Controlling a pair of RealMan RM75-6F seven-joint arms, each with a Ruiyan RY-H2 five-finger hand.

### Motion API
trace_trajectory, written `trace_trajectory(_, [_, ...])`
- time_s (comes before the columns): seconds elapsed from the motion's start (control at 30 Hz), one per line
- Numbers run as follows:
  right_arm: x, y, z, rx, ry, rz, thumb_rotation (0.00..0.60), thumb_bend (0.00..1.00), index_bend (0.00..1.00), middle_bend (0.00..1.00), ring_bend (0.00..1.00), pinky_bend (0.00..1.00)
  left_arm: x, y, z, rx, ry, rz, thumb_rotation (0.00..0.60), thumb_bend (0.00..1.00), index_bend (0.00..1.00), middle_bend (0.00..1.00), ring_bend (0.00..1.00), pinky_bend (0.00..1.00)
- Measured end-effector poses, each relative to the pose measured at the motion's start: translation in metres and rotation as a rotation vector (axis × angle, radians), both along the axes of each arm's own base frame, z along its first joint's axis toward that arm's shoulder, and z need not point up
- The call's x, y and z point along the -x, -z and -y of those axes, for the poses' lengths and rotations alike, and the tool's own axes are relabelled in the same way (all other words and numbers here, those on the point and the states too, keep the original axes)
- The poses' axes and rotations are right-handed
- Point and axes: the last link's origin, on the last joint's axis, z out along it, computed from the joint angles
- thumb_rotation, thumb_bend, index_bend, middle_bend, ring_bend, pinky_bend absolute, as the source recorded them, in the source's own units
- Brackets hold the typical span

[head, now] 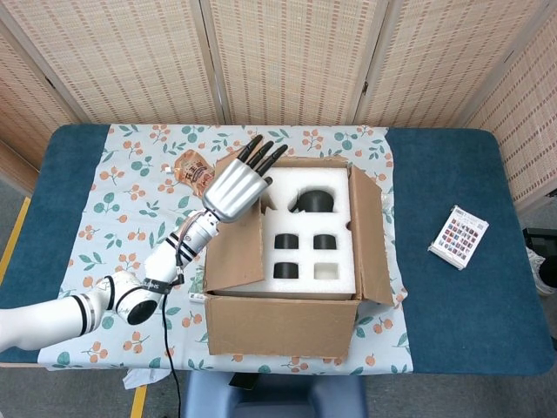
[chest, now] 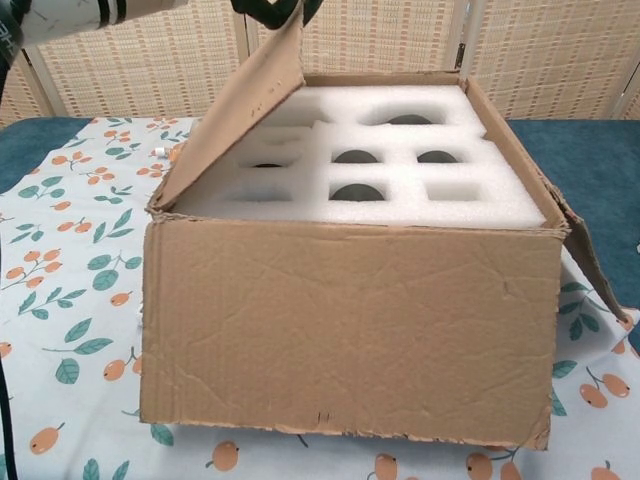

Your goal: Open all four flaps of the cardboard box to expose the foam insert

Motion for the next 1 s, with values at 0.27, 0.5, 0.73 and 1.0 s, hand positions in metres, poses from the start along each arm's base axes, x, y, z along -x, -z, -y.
trace_trajectory(0.27, [-0.001, 0.006, 0.006, -0.02, 0.014, -0.014, 0.253, 0.47, 0.37, 0.0, 0.0, 0.0, 0.011, -0.028, -0.011, -0.058, -0.05, 0.03, 0.6, 1.0, 0.64, 0.05, 0.0, 0.0])
trace_trajectory(0.5, [-0.002, 0.011, 0.012, -0.031, 0.024, -0.024, 0.252, 0.47, 0.37, 0.0, 0.01, 0.0, 0.027, -0.051, -0.02, -0.096, -0.107, 0.04, 0.6, 1.0, 0.61, 0.05, 0.0, 0.0])
trace_trajectory(0.73, [-0.003, 0.014, 0.015, -0.044, 0.03, -0.035, 0.252, 0.47, 0.37, 0.0, 0.0, 0.0, 0.039, -0.07, -0.027, -0.11, -0.157, 0.067, 0.6, 1.0, 0.6, 0.05, 0.0, 0.0])
trace_trajectory(1.0, [-0.004, 0.018, 0.018, -0.054, 0.038, -0.045, 0.252, 0.47, 0.37, 0.0, 0.0, 0.0, 0.053, -0.082, -0.03, -0.104, -0.198, 0.086, 0.6, 1.0, 0.56, 0.05, 0.0, 0.0])
